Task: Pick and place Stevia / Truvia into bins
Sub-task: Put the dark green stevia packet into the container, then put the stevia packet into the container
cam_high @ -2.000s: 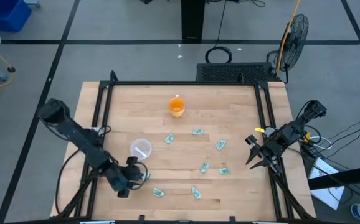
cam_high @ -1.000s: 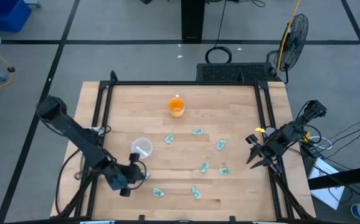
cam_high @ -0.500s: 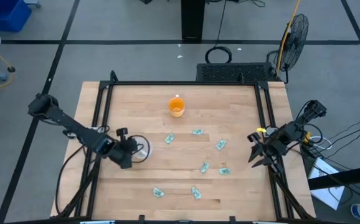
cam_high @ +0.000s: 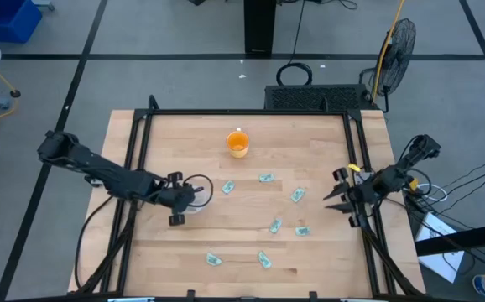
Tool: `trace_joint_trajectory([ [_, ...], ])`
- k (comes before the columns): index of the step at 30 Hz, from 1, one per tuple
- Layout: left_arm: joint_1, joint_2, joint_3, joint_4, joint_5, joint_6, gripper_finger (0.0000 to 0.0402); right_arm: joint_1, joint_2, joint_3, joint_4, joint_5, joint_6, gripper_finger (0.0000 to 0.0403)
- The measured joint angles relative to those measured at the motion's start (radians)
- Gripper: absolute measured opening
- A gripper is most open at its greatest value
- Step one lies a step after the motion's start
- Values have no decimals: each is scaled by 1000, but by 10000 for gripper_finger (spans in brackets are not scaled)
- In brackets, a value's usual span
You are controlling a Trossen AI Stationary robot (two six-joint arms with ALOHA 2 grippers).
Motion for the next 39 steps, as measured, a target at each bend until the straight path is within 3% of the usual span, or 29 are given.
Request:
trace_joint_trajectory([
  [3,34,60,0,33,38,43,30,0,3,-9,16,61,-5,95],
  [7,77,129,0,76,102,73,31,-1,6,-9,78,58,-3,95],
  [17,104,153,10,105,109,76,35,-2,26,-11,90,191,57,96],
  [25,99,153,64,62,119,76,110,-2,95,19,114,243,76,121],
  [32,85,153,141,-29,126,108,157,-9,333,123,130,334,143,134],
  [39,85,153,259,-136,126,163,161,-69,729,367,65,342,193,134],
])
